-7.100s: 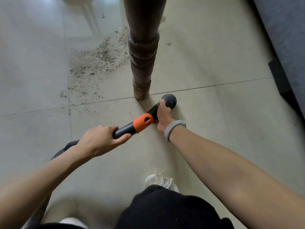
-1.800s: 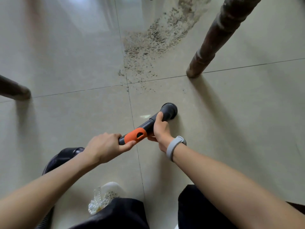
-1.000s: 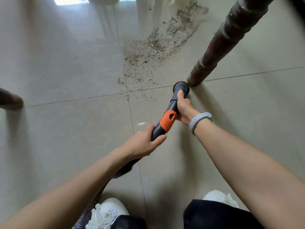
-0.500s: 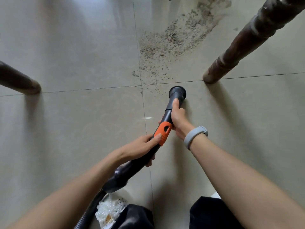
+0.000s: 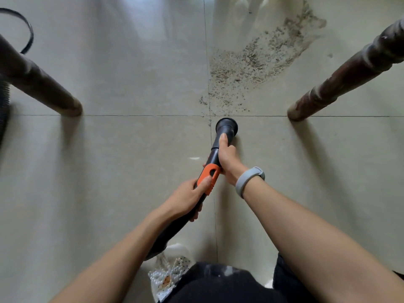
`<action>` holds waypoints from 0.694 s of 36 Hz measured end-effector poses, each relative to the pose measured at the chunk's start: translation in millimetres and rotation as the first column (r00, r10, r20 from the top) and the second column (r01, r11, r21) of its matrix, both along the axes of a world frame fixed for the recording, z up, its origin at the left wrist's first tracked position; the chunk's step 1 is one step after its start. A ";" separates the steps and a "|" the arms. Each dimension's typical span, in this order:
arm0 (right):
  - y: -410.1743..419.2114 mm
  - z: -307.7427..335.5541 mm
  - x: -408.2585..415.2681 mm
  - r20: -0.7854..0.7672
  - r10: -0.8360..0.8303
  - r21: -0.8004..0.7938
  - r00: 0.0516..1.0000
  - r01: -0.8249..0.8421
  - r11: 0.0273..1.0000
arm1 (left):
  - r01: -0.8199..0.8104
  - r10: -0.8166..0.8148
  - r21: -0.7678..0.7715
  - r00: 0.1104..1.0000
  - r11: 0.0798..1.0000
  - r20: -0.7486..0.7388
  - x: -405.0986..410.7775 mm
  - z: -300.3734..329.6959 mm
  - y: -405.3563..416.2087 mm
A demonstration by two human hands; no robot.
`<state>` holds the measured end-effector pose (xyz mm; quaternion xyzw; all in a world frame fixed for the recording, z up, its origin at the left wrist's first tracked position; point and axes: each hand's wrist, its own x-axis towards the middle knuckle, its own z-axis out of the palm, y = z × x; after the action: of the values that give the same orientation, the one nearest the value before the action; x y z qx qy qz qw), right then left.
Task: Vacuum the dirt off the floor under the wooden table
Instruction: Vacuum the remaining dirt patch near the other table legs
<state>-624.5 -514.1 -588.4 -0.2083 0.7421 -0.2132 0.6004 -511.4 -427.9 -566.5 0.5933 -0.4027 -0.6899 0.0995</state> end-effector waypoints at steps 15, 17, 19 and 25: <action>10.1 -4.7 39.5 -0.001 0.024 -0.044 1.000 -0.024 0.999 | -0.155 0.155 -0.030 0.988 0.988 0.011 23.0 -5.6 19.3; 4.9 -4.3 43.2 -0.011 0.050 -0.049 0.999 -0.050 0.998 | -0.176 0.176 -0.022 0.984 0.984 0.019 26.5 -6.1 15.9; -0.9 -1.8 48.5 -0.009 0.072 -0.052 0.997 -0.073 0.996 | -0.194 0.194 -0.016 0.981 0.981 0.025 29.7 -6.4 11.9; -19.2 -4.9 58.6 -0.022 0.094 -0.078 0.995 -0.095 0.992 | -0.230 0.231 -0.017 0.973 0.973 0.031 34.4 -3.2 -2.8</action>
<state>-565.9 -533.3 -593.3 -0.2689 0.7279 -0.2119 0.5941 -477.1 -430.7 -569.6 0.6465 -0.3372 -0.6612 0.1762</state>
